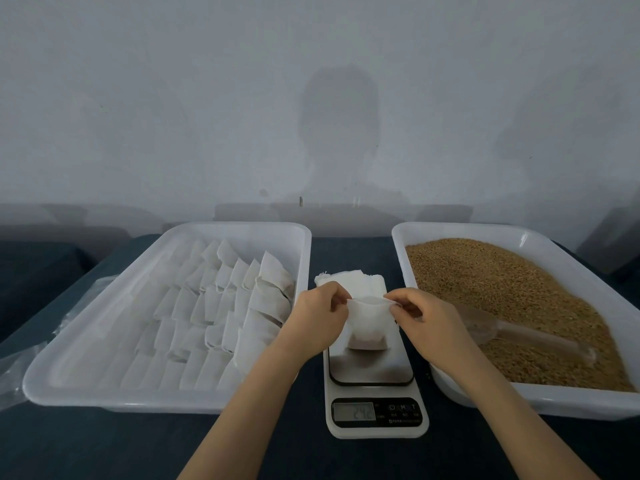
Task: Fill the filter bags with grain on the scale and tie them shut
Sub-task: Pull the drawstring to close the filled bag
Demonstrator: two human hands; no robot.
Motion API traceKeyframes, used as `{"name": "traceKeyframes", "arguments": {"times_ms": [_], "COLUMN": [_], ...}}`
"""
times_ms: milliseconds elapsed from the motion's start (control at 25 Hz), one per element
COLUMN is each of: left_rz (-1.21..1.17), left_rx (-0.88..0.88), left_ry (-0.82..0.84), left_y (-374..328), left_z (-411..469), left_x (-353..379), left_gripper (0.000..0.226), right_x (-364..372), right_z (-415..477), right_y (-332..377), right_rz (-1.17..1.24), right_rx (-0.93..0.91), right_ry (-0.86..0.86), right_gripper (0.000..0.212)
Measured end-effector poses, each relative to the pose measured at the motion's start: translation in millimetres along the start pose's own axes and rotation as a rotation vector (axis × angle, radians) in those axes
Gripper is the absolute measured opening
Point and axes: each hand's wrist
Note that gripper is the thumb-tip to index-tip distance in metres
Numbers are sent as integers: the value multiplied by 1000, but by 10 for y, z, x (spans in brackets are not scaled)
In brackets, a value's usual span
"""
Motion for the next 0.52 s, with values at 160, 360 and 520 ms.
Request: {"name": "traceKeyframes", "arguments": {"times_ms": [160,360,520], "left_rz": [-11,-20,-19], "left_rx": [-7,-14,-17], "left_ry": [2,2,3], "left_y": [-3,-5,-7], "left_z": [-10,-10,-14], "left_x": [-4,-9,-9], "left_gripper": [19,20,21], "right_x": [3,0,-1], "right_z": [-3,-1,-3], "right_y": [-5,-7,-11], "right_rz": [3,11,10], "right_rx": [2,2,8], "right_ry": [8,16,16], "right_gripper": [20,20,20]}}
Point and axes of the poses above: each hand's wrist, its own z-axis towards the middle knuckle, its own x-axis out of the palm, y = z × x, and after that the axes turned 1 degree about x, right-handed
